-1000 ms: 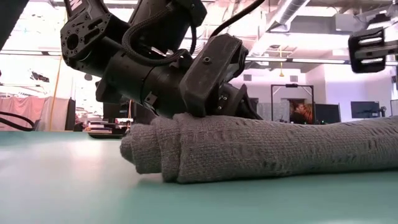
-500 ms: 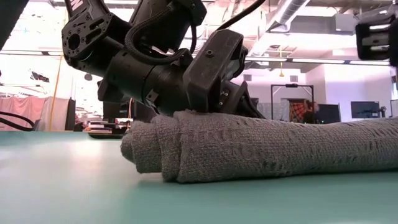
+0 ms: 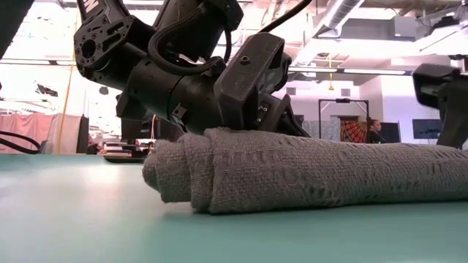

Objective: Roll towel
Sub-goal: Roll the black towel

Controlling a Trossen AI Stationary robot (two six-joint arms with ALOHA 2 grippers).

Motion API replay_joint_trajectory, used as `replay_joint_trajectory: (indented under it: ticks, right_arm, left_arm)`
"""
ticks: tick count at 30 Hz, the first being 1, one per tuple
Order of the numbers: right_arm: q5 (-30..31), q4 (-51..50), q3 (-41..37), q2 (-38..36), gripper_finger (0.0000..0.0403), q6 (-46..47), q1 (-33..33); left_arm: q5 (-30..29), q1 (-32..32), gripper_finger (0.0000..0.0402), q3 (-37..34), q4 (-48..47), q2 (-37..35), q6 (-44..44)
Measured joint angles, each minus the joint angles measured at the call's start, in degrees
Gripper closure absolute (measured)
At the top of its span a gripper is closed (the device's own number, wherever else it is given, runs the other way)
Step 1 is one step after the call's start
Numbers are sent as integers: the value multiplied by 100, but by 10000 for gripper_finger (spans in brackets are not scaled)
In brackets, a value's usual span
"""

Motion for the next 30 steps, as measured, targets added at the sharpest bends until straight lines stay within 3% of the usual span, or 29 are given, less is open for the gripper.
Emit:
replay_joint_trajectory:
  ticks: [3,8,11,16,19,24,30]
  right_arm:
    - [-74,11,-2,-38,213,379,-95]
    - [-802,-159,-5,-357,370,836,-388]
    - [-1590,-212,-7,-595,370,1378,-672]
    - [-3643,-322,-12,-920,363,2406,-1386]
    - [-4563,-303,-17,-985,368,2639,-1751]
    - [-5511,-179,-17,-901,367,2973,-2292]
    - [-6328,128,-22,-601,366,3270,-2874]
  left_arm:
    - [38,0,402,-2,-4,0,16]
    - [67,-2,401,-4,-11,0,48]
    - [57,-45,401,-4,32,0,-22]
    - [-159,-214,402,0,339,14,-113]
    - [-145,-340,402,146,360,26,-223]
    - [-297,-554,401,472,69,-149,228]
    - [-1221,-584,401,614,-851,-1041,1094]
